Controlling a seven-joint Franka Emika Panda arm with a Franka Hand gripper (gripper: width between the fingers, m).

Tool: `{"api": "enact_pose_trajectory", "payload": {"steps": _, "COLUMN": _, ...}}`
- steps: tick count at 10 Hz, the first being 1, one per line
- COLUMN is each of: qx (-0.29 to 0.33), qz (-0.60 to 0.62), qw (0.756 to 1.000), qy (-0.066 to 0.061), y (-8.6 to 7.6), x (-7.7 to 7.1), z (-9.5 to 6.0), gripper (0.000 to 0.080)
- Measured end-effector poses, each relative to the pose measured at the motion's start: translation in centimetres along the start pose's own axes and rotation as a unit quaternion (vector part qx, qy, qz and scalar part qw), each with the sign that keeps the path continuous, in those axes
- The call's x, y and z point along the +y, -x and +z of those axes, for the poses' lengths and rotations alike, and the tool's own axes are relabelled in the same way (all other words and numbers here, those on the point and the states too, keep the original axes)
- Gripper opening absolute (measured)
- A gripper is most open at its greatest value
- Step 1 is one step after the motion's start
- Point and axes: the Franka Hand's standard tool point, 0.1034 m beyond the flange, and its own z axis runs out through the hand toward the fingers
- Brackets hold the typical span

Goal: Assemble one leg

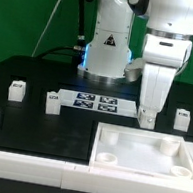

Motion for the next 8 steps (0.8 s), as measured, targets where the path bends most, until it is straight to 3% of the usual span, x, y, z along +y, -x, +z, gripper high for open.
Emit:
{"api": "enact_pose_trajectory", "payload": {"steps": 3, "qx": 0.002, "qz": 0.164, "qw": 0.986, "qy": -0.002, "y": 0.0, "x": -0.1, "z": 0.0, "gripper": 0.0649}}
{"api": "enact_pose_trajectory", "payload": {"steps": 4, "qx": 0.008, "qz": 0.265, "qw": 0.964, "qy": -0.015, "y": 0.5, "x": -0.8, "z": 0.2, "gripper": 0.0649}}
{"api": "enact_pose_trajectory", "payload": {"steps": 6, "qx": 0.009, "qz": 0.406, "qw": 0.914, "qy": -0.02, "y": 0.2, "x": -2.2, "z": 0.0, "gripper": 0.0649}}
{"api": "enact_pose_trajectory", "payload": {"steps": 8, "qx": 0.007, "qz": 0.532, "qw": 0.847, "qy": -0.025, "y": -1.0, "x": -2.9, "z": 0.1, "gripper": 0.0649}}
